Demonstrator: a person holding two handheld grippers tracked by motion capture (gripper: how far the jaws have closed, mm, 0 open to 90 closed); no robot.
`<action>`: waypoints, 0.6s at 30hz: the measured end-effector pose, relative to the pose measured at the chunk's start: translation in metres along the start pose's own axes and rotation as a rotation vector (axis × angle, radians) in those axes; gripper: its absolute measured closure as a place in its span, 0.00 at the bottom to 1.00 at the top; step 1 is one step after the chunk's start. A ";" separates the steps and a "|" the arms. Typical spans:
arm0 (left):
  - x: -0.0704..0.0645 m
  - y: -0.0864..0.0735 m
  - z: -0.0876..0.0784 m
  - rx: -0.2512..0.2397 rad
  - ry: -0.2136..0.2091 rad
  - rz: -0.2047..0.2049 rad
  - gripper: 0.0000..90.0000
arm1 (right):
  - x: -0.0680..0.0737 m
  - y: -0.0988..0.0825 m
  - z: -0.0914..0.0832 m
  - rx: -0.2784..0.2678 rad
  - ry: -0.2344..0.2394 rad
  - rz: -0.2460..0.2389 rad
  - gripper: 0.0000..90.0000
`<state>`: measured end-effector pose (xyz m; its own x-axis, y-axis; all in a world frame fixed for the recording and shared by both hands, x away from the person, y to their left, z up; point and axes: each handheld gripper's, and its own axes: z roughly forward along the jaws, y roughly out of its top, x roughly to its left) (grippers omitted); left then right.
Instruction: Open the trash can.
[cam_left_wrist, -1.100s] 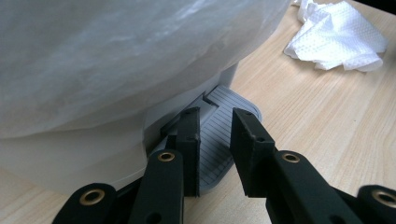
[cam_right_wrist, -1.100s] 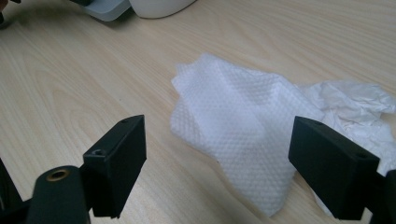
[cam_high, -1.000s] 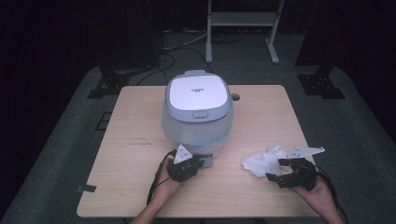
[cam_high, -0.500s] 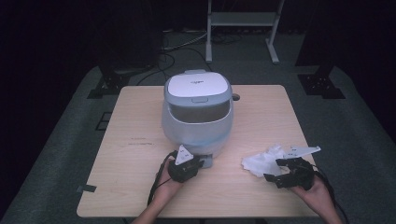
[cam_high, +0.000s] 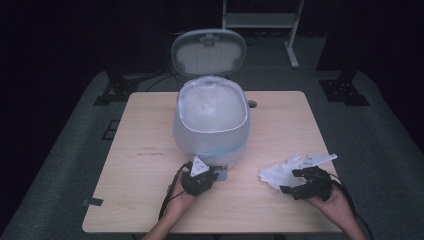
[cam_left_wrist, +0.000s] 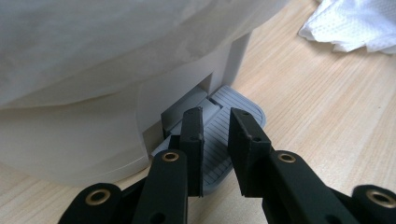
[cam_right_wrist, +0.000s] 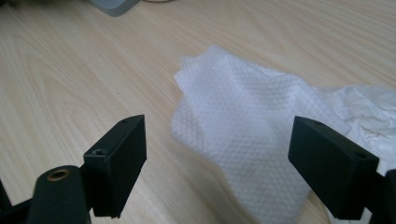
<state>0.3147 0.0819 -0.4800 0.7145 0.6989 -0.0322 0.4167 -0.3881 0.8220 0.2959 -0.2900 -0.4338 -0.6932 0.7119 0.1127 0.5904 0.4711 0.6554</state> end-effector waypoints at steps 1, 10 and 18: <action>0.000 0.000 0.000 0.000 0.001 0.001 0.84 | -0.001 0.001 0.001 0.002 -0.001 -0.002 0.20; 0.001 0.000 0.000 0.000 -0.002 -0.004 0.84 | -0.002 0.008 0.021 0.044 -0.015 -0.092 0.23; 0.004 0.000 0.000 -0.003 -0.024 -0.035 0.84 | -0.001 0.007 0.036 0.064 -0.031 -0.158 0.46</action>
<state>0.3174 0.0852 -0.4802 0.7125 0.6976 -0.0746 0.4402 -0.3618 0.8217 0.3157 -0.2684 -0.4560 -0.7671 0.6414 -0.0114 0.5009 0.6100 0.6140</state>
